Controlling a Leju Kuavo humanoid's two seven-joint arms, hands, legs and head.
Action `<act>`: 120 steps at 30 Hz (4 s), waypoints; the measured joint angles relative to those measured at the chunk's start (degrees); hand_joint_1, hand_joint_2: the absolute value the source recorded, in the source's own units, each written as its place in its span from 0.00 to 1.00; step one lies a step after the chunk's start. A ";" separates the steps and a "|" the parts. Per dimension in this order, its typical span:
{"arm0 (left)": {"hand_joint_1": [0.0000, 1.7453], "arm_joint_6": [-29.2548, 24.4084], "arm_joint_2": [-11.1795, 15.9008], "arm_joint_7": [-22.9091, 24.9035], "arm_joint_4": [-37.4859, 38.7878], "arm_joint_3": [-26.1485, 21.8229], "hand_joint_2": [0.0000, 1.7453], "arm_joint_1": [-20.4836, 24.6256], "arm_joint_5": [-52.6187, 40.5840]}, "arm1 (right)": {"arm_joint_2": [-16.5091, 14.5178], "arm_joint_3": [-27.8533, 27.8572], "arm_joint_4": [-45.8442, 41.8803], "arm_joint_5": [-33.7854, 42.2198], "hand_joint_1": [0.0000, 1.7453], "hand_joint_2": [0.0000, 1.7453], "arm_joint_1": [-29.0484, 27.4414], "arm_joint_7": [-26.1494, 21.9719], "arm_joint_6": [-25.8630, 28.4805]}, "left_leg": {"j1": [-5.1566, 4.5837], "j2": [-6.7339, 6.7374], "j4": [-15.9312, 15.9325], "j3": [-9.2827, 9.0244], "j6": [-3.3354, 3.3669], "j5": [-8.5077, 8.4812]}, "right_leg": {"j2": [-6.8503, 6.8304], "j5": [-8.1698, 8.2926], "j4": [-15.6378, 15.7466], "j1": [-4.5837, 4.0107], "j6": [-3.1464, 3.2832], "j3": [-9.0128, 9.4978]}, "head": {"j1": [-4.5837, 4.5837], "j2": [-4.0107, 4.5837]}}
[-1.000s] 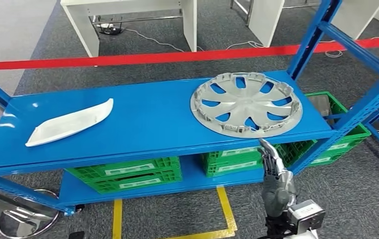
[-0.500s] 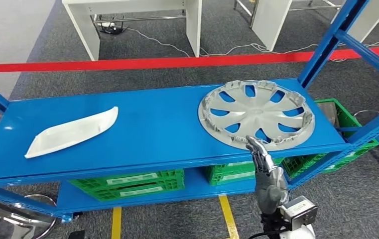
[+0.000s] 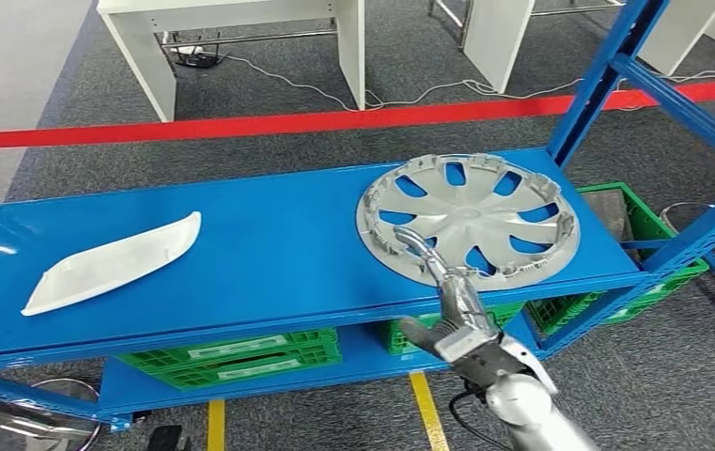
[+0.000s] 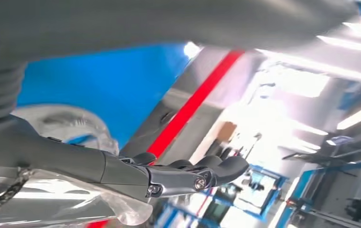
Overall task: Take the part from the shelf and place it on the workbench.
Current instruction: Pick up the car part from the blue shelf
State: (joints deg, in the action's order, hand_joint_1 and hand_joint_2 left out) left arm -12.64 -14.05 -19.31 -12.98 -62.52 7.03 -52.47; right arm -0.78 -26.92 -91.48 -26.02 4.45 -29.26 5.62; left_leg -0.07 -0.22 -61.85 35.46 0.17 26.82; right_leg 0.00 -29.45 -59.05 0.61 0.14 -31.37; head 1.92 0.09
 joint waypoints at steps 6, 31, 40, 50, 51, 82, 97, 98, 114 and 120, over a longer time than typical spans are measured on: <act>0.00 0.28 -0.50 0.33 0.00 1.22 0.00 0.57 -0.73 | 0.66 -2.78 5.17 -5.12 0.00 1.00 5.11 2.25 3.28 | 0.08 -0.03 2.79 -0.67 1.82 -1.35 | -0.08 -2.14 -2.65 -0.08 -1.87 -1.66 | 0.11 0.00; 0.00 1.64 -0.71 2.01 0.03 4.05 0.00 1.73 -2.39 | 1.25 -6.56 45.35 -32.67 0.00 1.00 27.54 24.06 18.02 | 0.77 -0.11 1.46 0.51 -0.73 -2.31 | 0.04 1.34 0.97 0.14 -0.56 -1.03 | -0.47 0.00; 0.00 1.65 -0.55 1.84 0.04 4.02 0.00 1.76 -1.52 | 1.84 -4.61 50.73 -34.66 0.00 1.00 29.90 27.80 16.91 | 0.69 -0.03 3.67 -0.72 1.99 -1.73 | 0.03 -5.35 -13.88 0.22 -2.62 -9.14 | -0.08 0.00; 0.00 1.28 -0.55 1.71 0.07 4.01 0.00 1.63 -0.96 | 1.87 -3.89 51.03 -35.19 0.00 1.00 30.22 29.06 14.35 | 0.34 -0.28 3.47 -1.80 0.18 -0.90 | 0.04 2.97 1.47 0.04 -0.67 -2.05 | -0.18 0.00; 0.00 1.19 -0.55 1.63 0.07 4.01 0.00 1.63 -0.85 | 1.88 -3.68 50.81 -35.36 0.00 1.00 30.12 29.41 13.86 | 0.36 -0.25 2.54 -1.53 -0.11 -0.14 | -0.03 3.08 1.71 0.18 -0.33 -1.82 | -0.30 0.00; 0.00 -0.30 -0.02 -0.32 0.09 3.00 0.00 1.22 1.55 | 3.42 -2.44 51.81 -39.98 1.00 1.00 33.29 38.32 -3.10 | -0.16 0.07 2.08 -1.46 0.37 -0.18 | -0.79 2.67 2.83 -0.50 0.53 0.03 | -0.21 0.00; 0.00 -1.91 0.26 -3.58 0.13 2.49 0.50 0.88 1.87 | 4.00 -2.25 44.29 -34.63 1.00 1.00 27.30 26.11 14.27 | 1.15 -0.01 3.13 -1.94 0.96 -0.75 | -0.10 1.41 0.49 0.08 -2.19 -1.83 | -0.37 0.00; 0.00 -2.25 0.22 -4.23 0.13 2.49 0.75 0.91 1.71 | 4.50 -2.02 41.10 -35.28 1.00 1.00 25.54 25.33 17.29 | 1.19 -0.05 3.22 -1.88 1.35 -0.83 | -0.10 0.05 -1.81 0.13 -2.37 -3.07 | -0.30 0.00; 0.00 -3.89 0.16 -8.20 0.13 2.63 1.00 0.96 1.29 | 10.67 2.63 3.49 -49.54 1.00 1.00 6.06 20.76 32.97 | 0.63 -0.26 -3.04 0.24 -0.78 4.36 | -0.09 3.06 0.66 0.20 0.09 -3.46 | -0.32 0.00; 0.00 -4.13 0.22 -7.33 0.13 2.56 1.00 0.96 1.70 | 10.68 3.62 -0.79 -51.53 1.00 1.00 3.64 19.76 33.36 | 0.28 -0.22 -7.48 2.98 0.22 3.02 | 0.03 2.54 0.63 -0.62 0.75 -2.72 | -0.34 0.00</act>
State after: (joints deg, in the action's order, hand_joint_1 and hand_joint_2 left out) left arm -16.77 -13.83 -26.64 -12.85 -59.96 7.99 -50.76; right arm 9.90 -23.30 -92.27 -77.55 8.09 -9.50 38.97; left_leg 0.21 -0.44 -69.33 38.44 0.39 29.83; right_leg 0.02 -26.91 -58.42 -0.01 0.89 -34.09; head 1.59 0.09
